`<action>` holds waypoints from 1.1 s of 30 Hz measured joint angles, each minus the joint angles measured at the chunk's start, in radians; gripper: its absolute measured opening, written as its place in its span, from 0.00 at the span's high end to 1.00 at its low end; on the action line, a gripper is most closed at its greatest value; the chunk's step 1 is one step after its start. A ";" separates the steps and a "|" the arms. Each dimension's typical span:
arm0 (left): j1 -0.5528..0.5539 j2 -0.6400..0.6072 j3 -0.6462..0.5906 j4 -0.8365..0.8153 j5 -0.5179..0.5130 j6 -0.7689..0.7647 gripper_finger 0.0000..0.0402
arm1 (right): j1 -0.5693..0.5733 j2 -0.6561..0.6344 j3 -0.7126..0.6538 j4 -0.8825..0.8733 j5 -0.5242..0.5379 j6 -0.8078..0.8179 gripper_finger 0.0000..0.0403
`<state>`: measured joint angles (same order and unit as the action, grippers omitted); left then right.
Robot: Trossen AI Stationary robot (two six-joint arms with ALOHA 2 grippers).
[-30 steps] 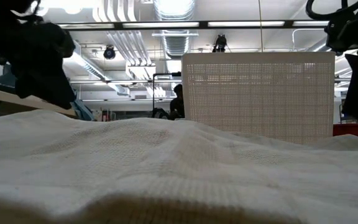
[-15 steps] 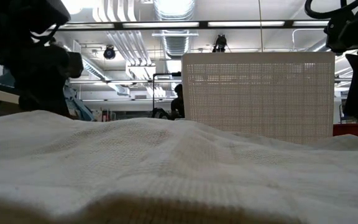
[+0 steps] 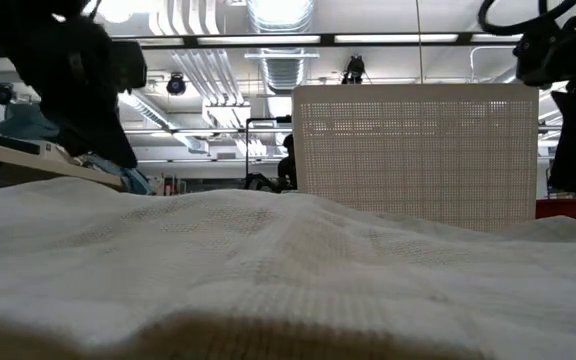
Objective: Fold towel
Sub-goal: Fold the light gray patterned towel
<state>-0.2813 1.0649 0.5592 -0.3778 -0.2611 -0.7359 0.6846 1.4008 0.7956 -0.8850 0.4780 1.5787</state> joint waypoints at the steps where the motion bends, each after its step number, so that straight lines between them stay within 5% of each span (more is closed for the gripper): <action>1: -0.010 0.000 0.008 0.000 0.000 0.011 0.98 | -0.015 0.000 0.000 0.000 -0.012 -0.023 0.52; 14: -0.047 0.001 0.016 -0.006 -0.066 0.081 0.99 | -0.279 0.001 -0.049 0.022 -0.139 -0.323 0.53; 26: -0.013 0.001 -0.014 -0.021 0.044 0.246 0.78 | -0.361 0.013 -0.155 0.245 -0.305 -0.563 0.54; 33: 0.005 0.000 -0.027 -0.050 0.084 0.256 0.73 | -0.363 0.009 -0.208 0.373 -0.313 -0.618 0.72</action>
<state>-0.2758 1.0653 0.5324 -0.4274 -0.1769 -0.4797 0.3218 1.4101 0.5879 -0.5124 0.1652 0.9604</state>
